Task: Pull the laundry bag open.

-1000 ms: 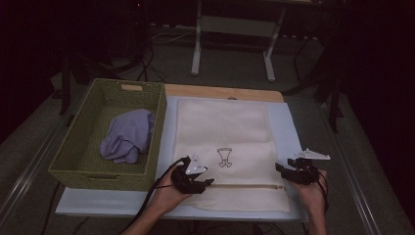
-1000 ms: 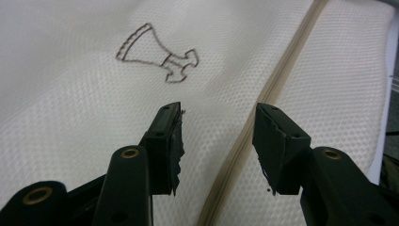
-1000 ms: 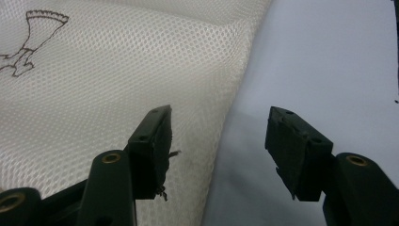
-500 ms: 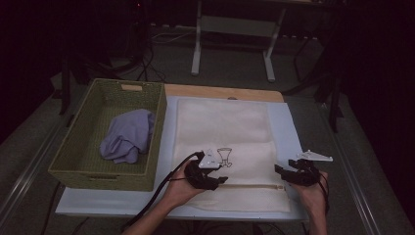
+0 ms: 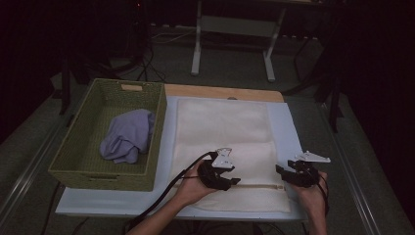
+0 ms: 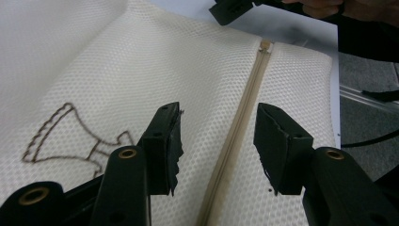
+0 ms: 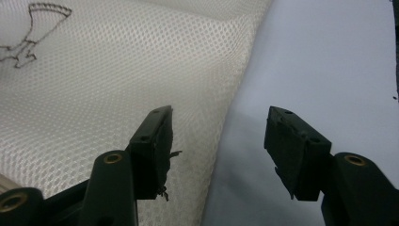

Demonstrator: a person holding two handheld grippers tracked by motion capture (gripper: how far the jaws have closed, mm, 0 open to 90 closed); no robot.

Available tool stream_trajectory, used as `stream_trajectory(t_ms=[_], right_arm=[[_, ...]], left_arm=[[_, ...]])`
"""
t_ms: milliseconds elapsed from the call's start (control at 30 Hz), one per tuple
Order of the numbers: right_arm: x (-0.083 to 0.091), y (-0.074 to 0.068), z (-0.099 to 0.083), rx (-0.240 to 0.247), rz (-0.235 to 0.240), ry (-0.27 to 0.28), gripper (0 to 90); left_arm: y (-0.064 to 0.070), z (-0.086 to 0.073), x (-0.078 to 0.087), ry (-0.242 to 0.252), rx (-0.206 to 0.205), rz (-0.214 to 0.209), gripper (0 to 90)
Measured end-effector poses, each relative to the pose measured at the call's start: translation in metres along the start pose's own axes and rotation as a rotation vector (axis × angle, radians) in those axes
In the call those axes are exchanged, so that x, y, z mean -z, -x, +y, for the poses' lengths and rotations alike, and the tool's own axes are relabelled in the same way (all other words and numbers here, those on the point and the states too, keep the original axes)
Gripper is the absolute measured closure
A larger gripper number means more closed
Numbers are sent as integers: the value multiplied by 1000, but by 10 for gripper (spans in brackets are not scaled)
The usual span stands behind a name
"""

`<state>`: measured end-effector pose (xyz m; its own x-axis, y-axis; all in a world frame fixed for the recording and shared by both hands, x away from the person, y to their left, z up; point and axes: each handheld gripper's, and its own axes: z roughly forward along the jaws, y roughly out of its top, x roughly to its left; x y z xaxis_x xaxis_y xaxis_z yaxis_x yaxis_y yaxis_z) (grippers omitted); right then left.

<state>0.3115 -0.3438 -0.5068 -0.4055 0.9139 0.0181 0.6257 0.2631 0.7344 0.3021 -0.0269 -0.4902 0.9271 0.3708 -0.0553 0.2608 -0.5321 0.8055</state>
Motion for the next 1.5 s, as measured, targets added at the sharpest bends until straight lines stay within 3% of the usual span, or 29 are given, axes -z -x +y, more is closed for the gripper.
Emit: stream_trajectory(t_ms=[267, 400, 633, 1133, 1500], right_arm=[[3, 4, -2, -18, 0, 12, 433], [4, 5, -3, -24, 8, 15, 439], [5, 7, -4, -26, 10, 15, 454], [8, 11, -6, -32, 0, 19, 452], [8, 11, -6, -31, 0, 19, 451]], left_arm=[[2, 9, -14, 15, -15, -15, 518], [2, 14, -23, 40, -1, -44, 525], [7, 25, -42, 47, -17, -70, 540], [16, 30, -66, 60, -18, -91, 539], [19, 32, -78, 41, -35, -103, 539]])
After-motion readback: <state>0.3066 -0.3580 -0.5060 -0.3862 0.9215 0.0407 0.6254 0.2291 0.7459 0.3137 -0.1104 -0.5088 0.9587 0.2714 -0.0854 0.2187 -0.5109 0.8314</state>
